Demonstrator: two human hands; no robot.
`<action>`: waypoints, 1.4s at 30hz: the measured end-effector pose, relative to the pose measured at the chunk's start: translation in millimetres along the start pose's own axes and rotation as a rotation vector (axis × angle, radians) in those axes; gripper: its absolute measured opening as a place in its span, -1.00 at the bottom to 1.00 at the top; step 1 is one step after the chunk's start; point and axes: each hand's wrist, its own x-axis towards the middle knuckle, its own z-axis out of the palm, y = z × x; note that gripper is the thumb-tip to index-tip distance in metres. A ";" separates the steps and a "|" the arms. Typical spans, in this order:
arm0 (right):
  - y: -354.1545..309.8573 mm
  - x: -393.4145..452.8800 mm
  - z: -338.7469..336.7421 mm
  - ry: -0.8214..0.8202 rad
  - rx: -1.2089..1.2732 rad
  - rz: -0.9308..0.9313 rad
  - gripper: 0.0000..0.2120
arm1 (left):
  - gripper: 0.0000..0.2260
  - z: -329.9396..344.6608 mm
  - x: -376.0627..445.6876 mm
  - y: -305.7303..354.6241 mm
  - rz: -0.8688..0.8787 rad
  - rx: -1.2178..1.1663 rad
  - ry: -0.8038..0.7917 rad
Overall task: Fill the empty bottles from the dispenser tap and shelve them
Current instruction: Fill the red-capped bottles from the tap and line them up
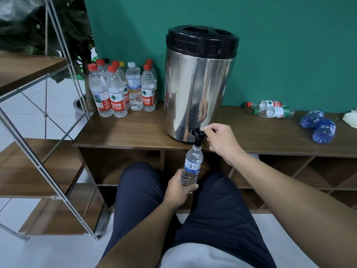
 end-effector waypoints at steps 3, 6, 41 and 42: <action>-0.3 0.3 -0.3 -0.009 -0.010 -0.001 -0.79 | -0.60 -0.2 -0.1 0.0 -0.004 0.001 -0.003; -1.8 0.1 -1.4 -0.011 -0.025 -0.005 -0.80 | -0.61 -0.1 0.0 -0.6 -0.003 -0.002 -0.004; 48.5 22.7 -53.4 -0.056 -0.902 -0.077 -0.46 | -0.53 -0.2 2.4 -7.6 -0.027 -0.018 -0.032; 50.5 25.4 -52.8 -0.069 -0.920 -0.056 -0.46 | -0.53 0.1 2.8 -7.9 -0.028 -0.017 -0.035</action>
